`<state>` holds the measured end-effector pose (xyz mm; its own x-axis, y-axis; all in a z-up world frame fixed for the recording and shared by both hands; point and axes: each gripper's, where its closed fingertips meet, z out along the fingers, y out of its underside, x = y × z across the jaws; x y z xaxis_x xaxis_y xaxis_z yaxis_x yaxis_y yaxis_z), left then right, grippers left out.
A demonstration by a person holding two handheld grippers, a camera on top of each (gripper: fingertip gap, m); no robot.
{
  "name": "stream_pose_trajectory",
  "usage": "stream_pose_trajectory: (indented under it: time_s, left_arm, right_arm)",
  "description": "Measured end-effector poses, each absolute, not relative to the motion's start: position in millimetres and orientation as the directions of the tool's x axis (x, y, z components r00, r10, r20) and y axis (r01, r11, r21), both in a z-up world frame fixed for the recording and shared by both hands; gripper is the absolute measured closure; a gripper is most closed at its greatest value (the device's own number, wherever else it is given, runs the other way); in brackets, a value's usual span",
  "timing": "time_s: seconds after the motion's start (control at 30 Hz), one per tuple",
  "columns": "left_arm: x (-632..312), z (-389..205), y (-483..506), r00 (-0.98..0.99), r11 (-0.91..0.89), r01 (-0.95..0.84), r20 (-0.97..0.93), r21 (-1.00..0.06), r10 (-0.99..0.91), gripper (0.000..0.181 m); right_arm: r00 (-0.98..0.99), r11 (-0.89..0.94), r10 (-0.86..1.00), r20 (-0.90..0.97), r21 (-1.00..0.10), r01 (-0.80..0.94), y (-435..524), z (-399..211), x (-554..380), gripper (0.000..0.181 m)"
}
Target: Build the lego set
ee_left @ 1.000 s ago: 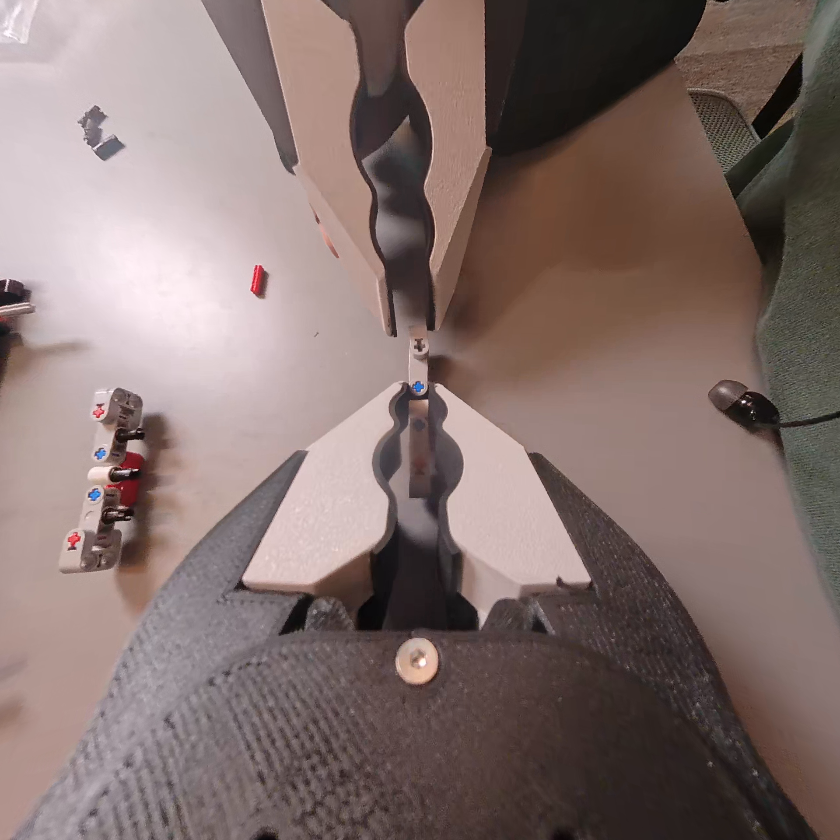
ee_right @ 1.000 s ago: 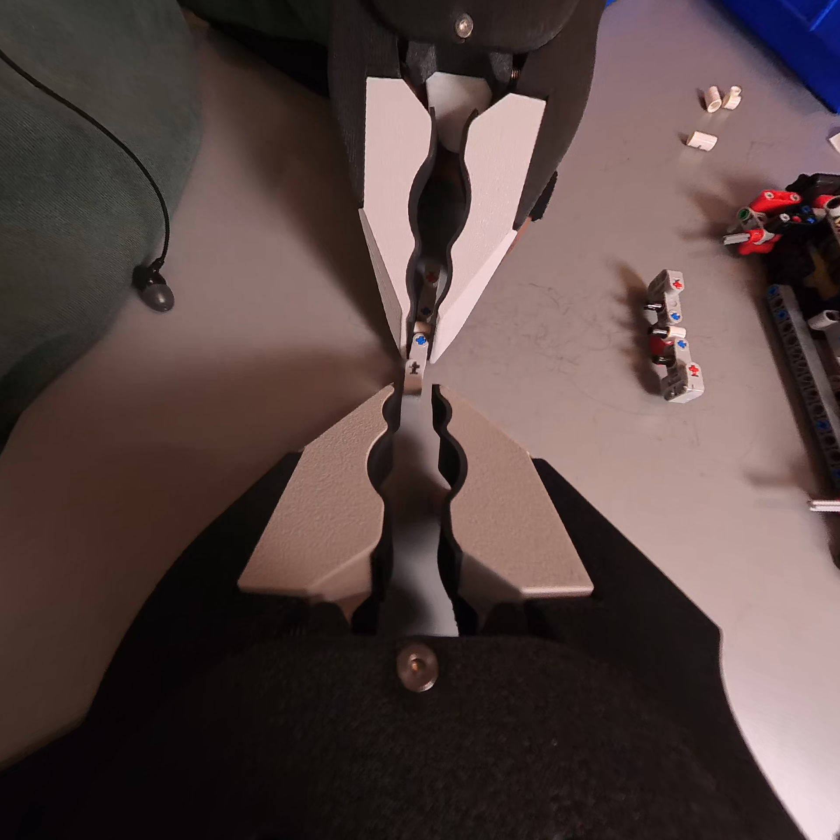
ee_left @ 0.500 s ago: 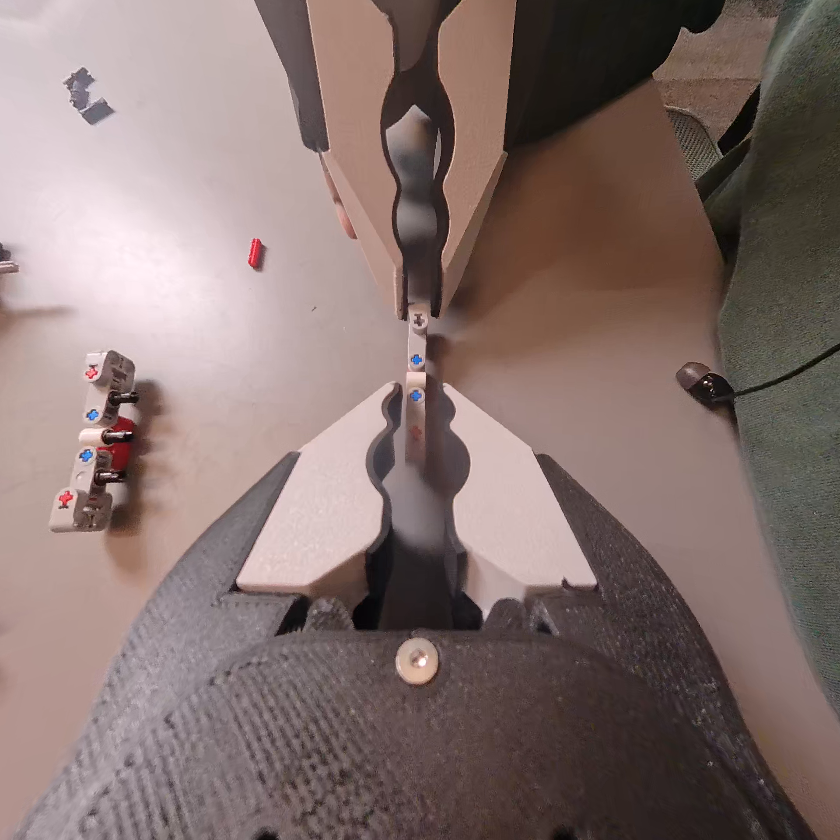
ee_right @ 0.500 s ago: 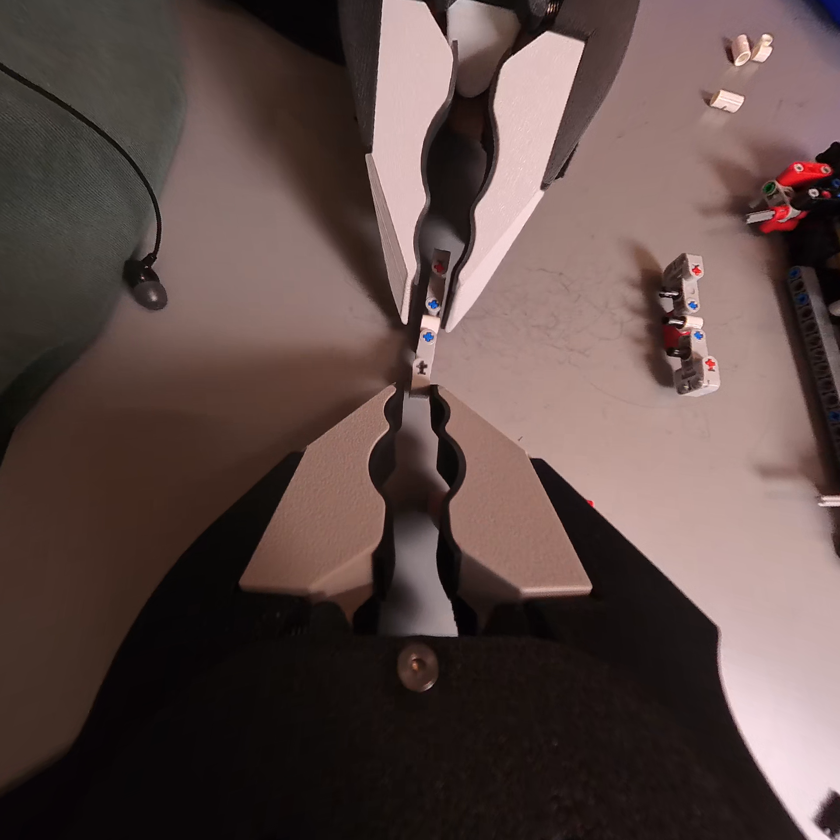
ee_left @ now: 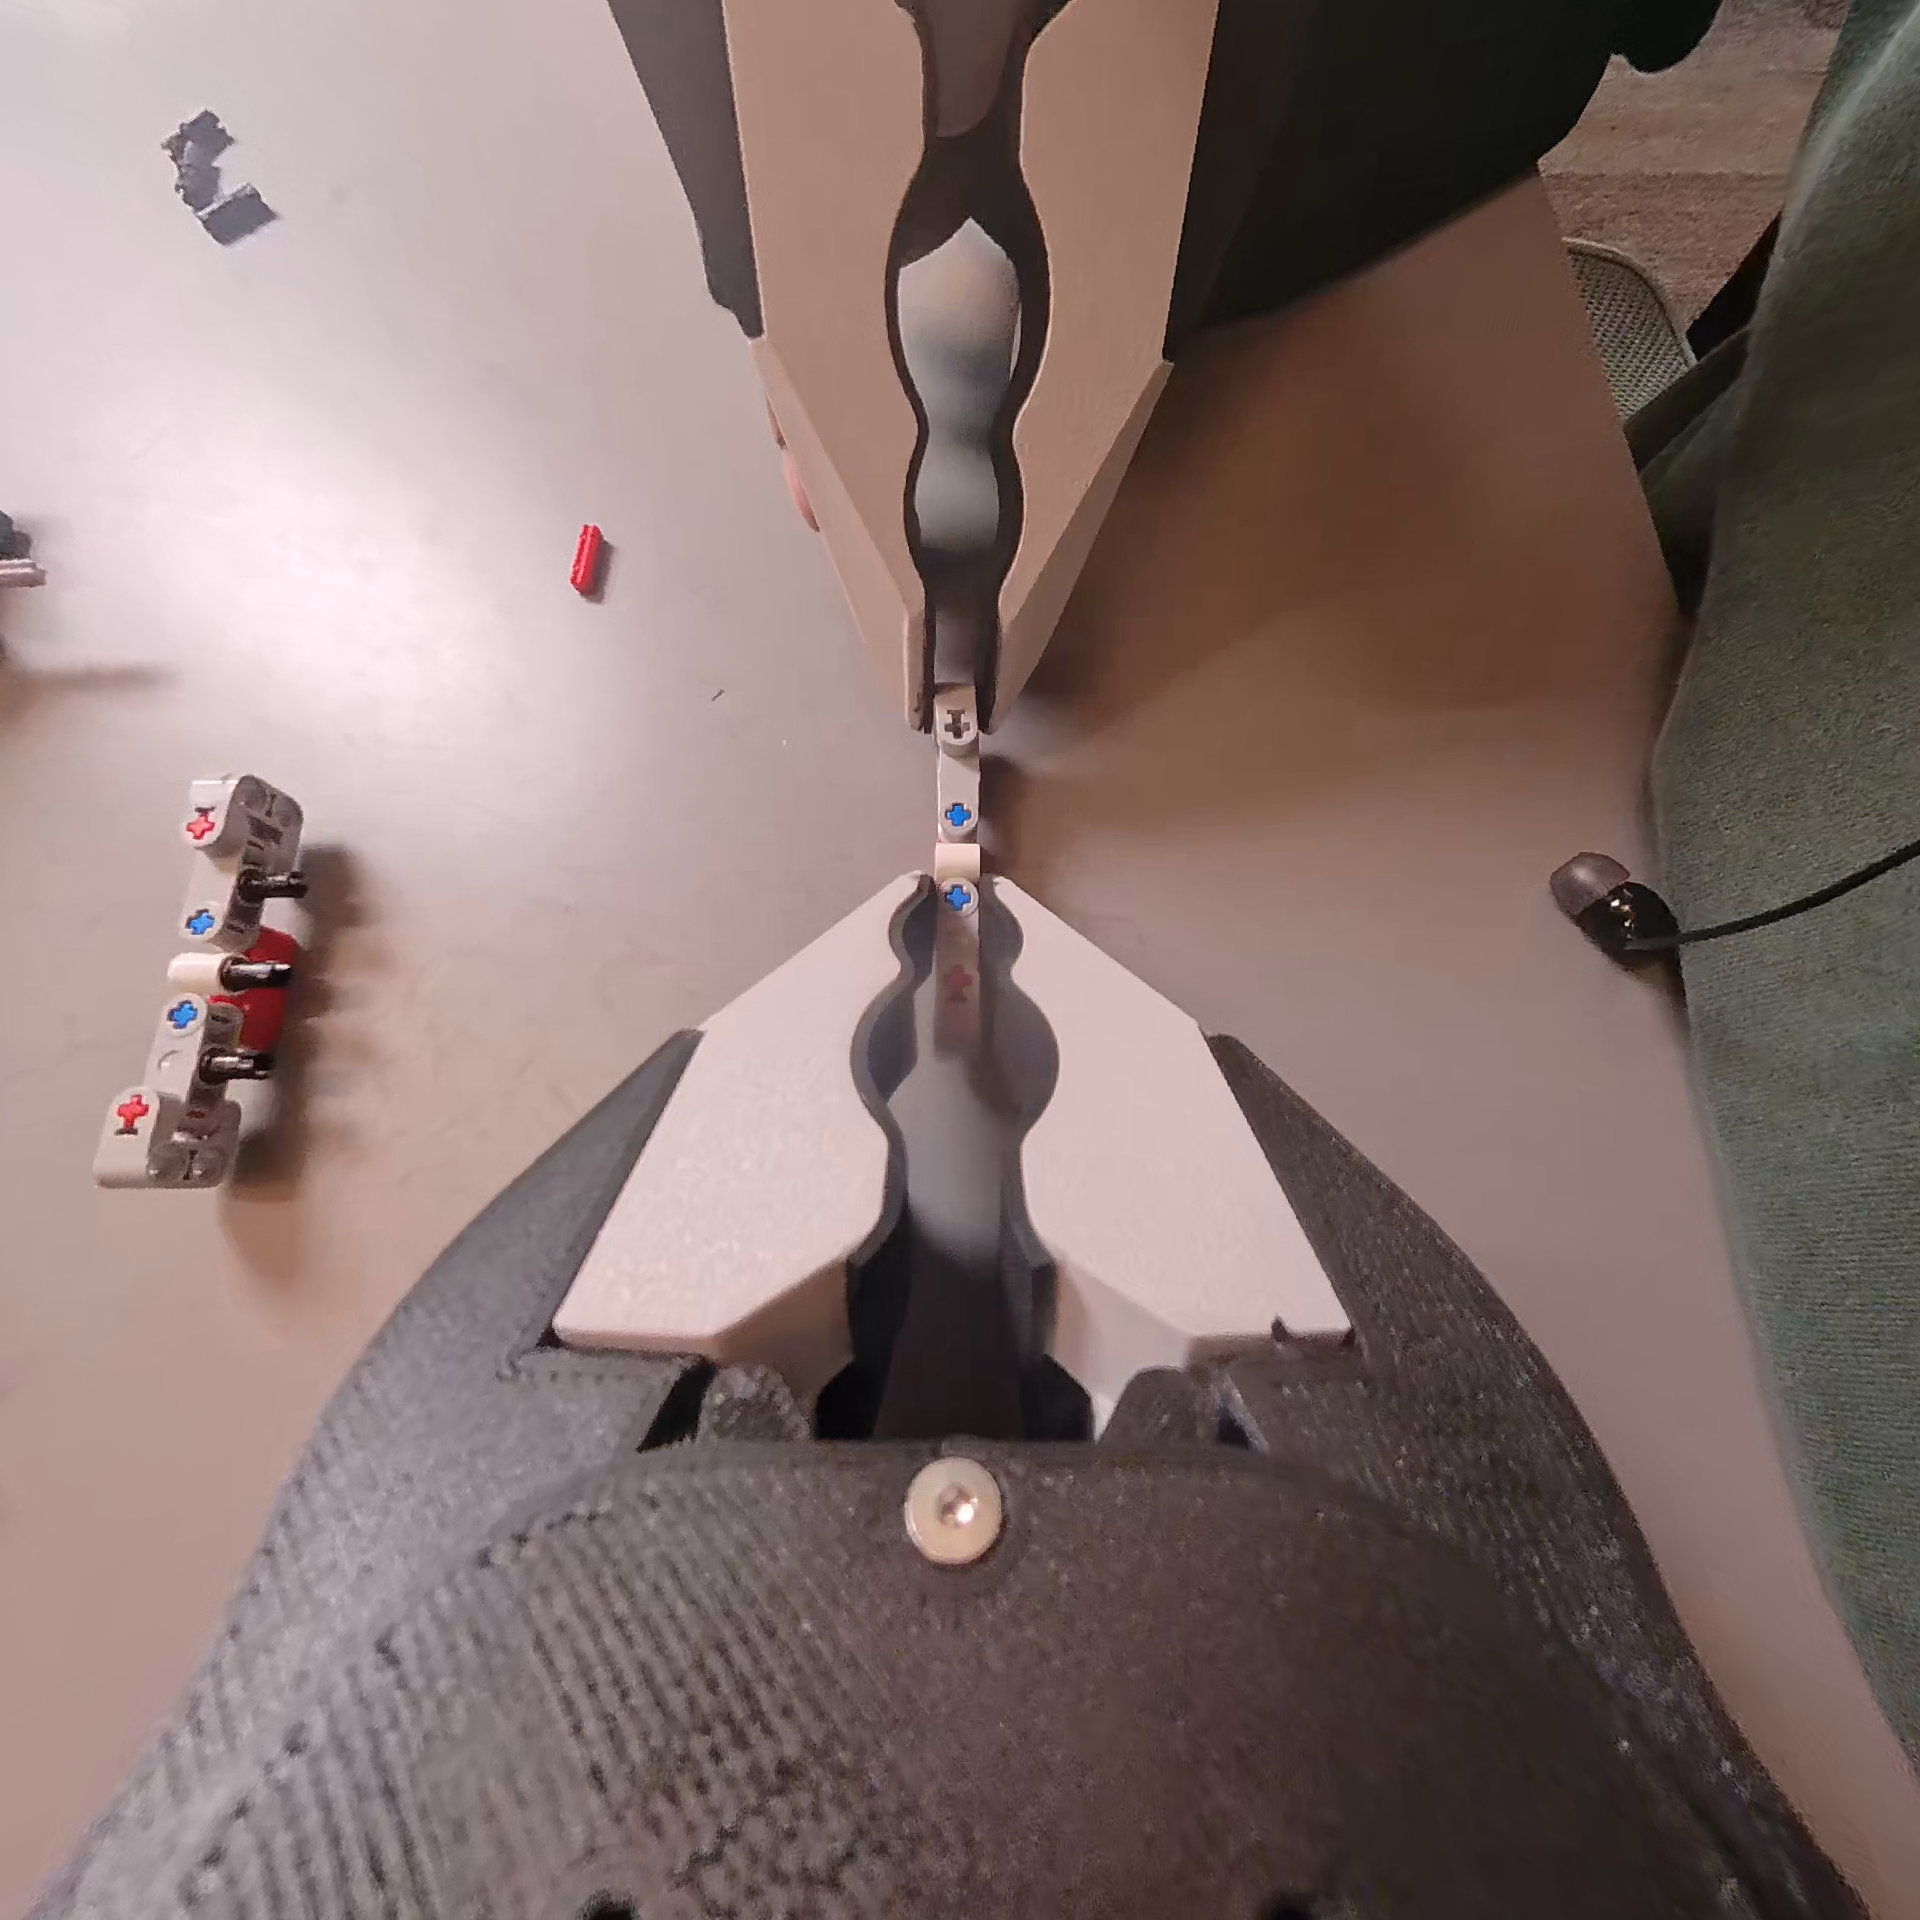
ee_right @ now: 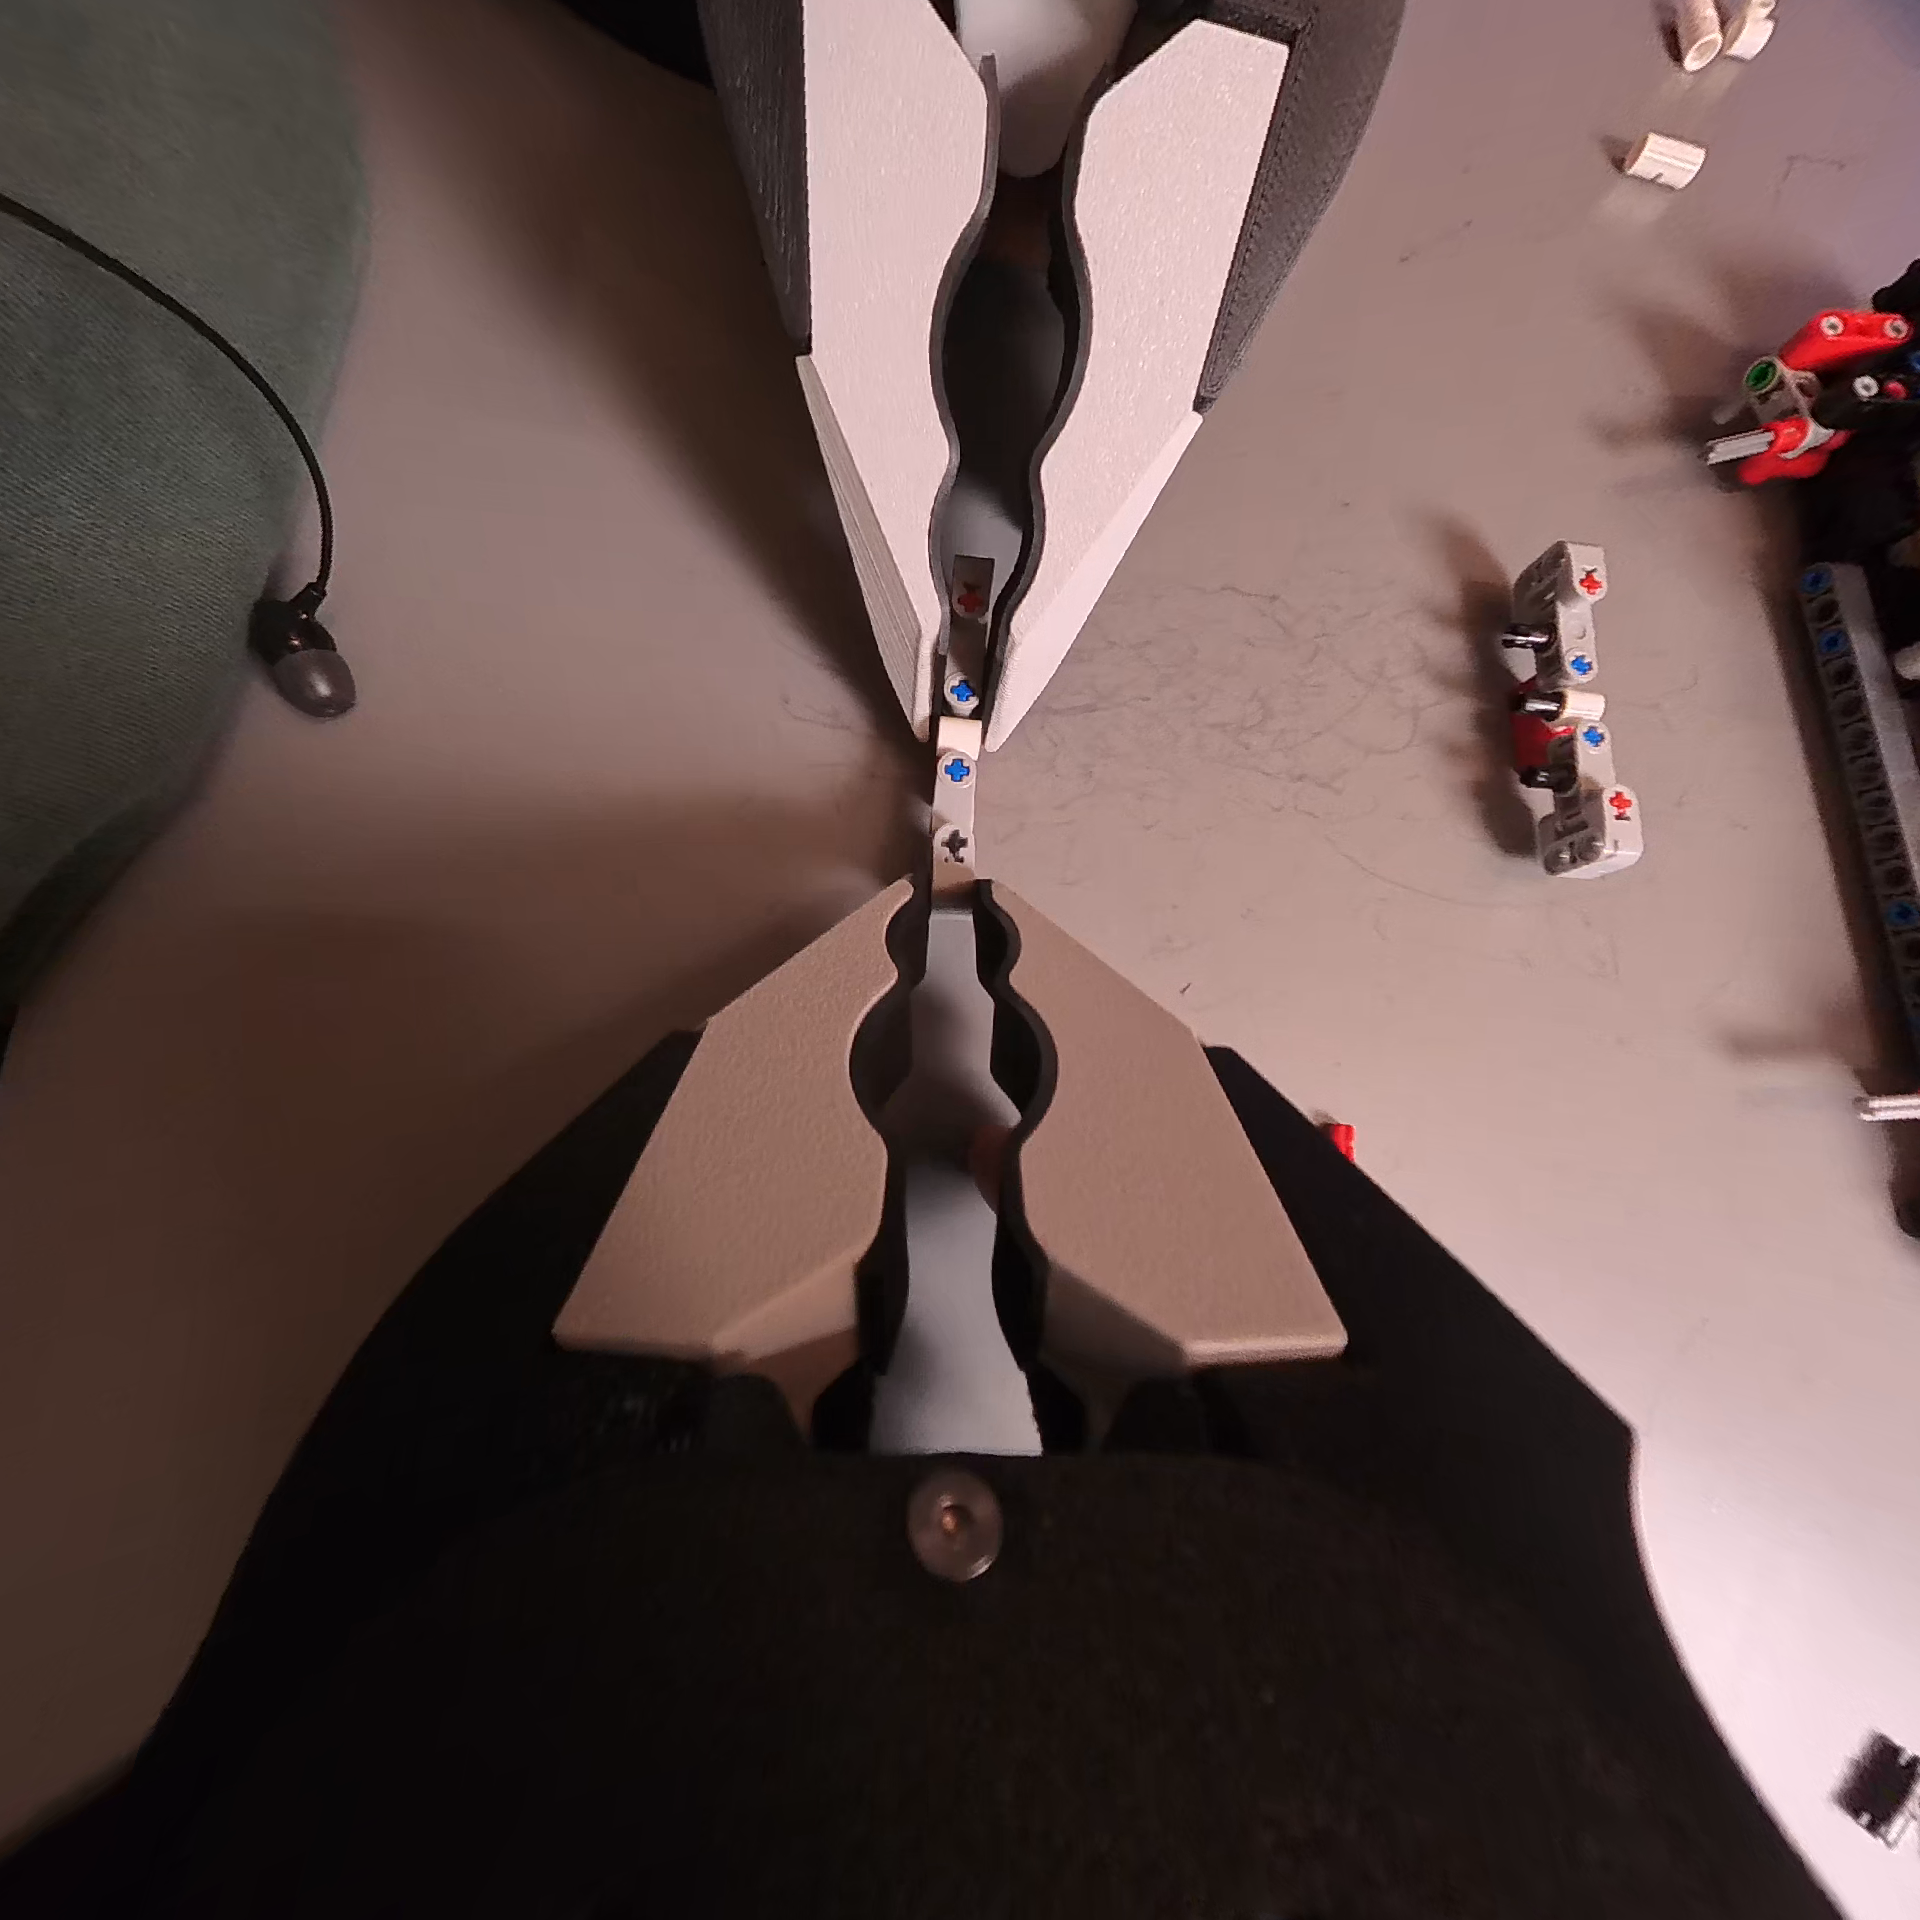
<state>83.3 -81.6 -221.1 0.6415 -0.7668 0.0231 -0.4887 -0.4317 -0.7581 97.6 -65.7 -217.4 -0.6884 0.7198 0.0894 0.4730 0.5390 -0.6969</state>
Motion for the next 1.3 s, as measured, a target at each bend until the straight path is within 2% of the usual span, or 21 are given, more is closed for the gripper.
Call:
stream_pose_trajectory:
  time_s: [0.03,1.3]
  left_arm:
    - [83.3,-221.2,-81.7,0.647,-0.437,-0.485,0.025,-0.758,-0.762,0.176]
    - [86.0,-221.5,-84.8,0.663,-0.441,-0.480,0.016,-0.758,-0.748,0.175]
  right_arm:
    - [-0.687,0.539,0.721,0.088,-0.695,0.477,-65.8,-217.5,97.6,0.175]
    - [-0.703,0.533,0.708,0.062,-0.700,0.475,-69.5,-217.0,100.8,0.174]
